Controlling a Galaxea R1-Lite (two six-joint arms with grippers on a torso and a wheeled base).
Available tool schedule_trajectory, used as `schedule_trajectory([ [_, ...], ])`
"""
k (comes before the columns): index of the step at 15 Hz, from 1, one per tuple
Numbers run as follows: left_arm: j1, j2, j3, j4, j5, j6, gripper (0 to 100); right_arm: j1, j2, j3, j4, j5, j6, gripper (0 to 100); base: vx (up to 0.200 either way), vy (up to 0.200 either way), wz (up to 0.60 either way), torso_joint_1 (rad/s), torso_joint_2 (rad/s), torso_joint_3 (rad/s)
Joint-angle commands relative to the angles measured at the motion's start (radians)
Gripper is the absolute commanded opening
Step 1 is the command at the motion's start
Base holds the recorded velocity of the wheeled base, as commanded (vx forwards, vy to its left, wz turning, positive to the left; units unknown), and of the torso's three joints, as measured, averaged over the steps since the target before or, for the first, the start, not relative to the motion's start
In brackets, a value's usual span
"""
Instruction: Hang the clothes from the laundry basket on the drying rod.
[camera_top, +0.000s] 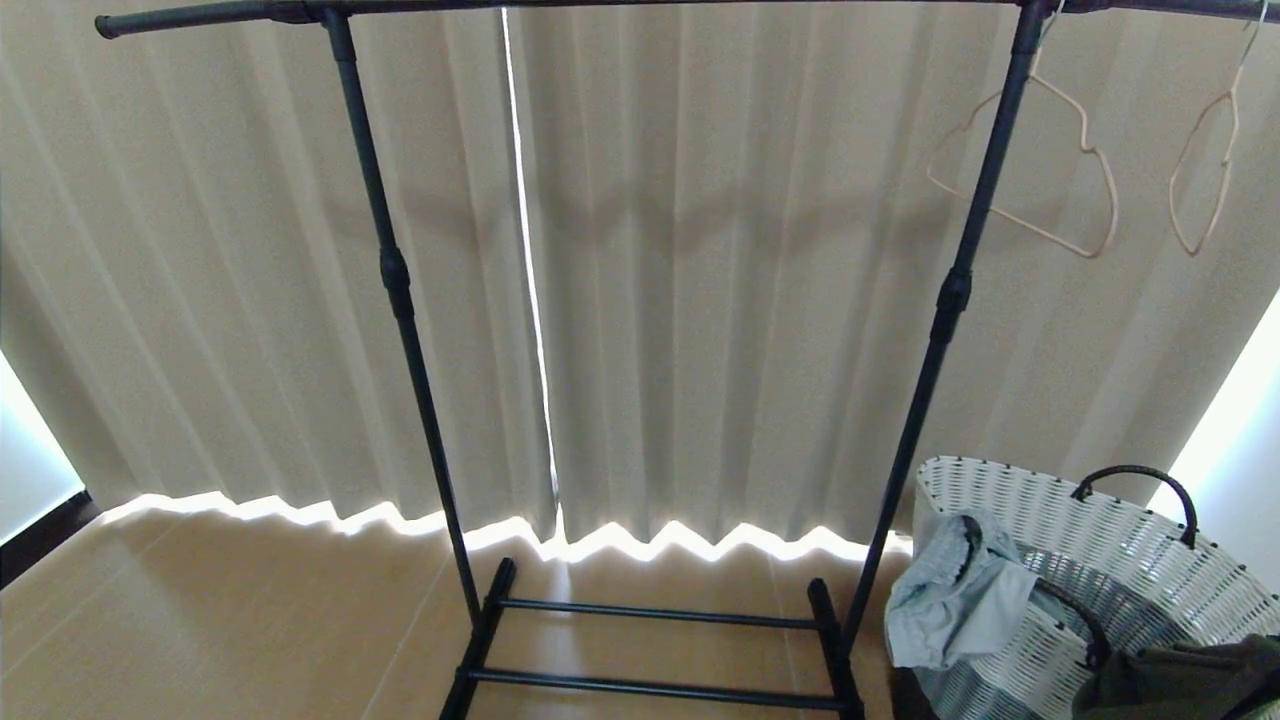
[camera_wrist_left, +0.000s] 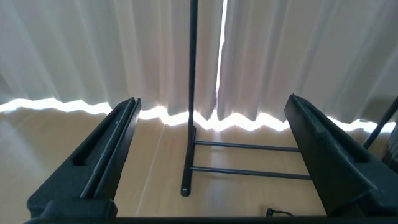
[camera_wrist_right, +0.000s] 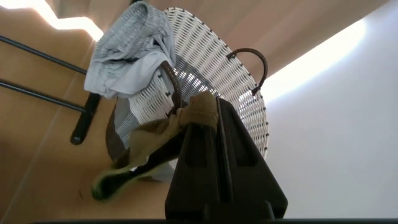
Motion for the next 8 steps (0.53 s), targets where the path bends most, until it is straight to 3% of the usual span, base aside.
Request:
schedule_trajectory([
  [1, 0.0, 0.0, 0.0, 0.0, 0.0, 0.0, 100, 0.002, 0.006, -0.006, -0.001, 0.002, 0.001, 0, 0.0, 0.0, 0.0, 0.0, 0.0, 0.0],
  [5, 0.0, 0.0, 0.001, 0.0, -0.014, 0.076, 100, 0.008, 0.011, -0.032, -0.002, 0.031, 0.016, 0, 0.0, 0.0, 0.0, 0.0, 0.0, 0.0],
  [8, 0.0, 0.0, -0.033, -0.016, -0.178, 0.089, 100, 0.057, 0.028, -0.072, -0.001, 0.059, 0.087, 0, 0.0, 0.0, 0.0, 0.0, 0.0, 0.0],
])
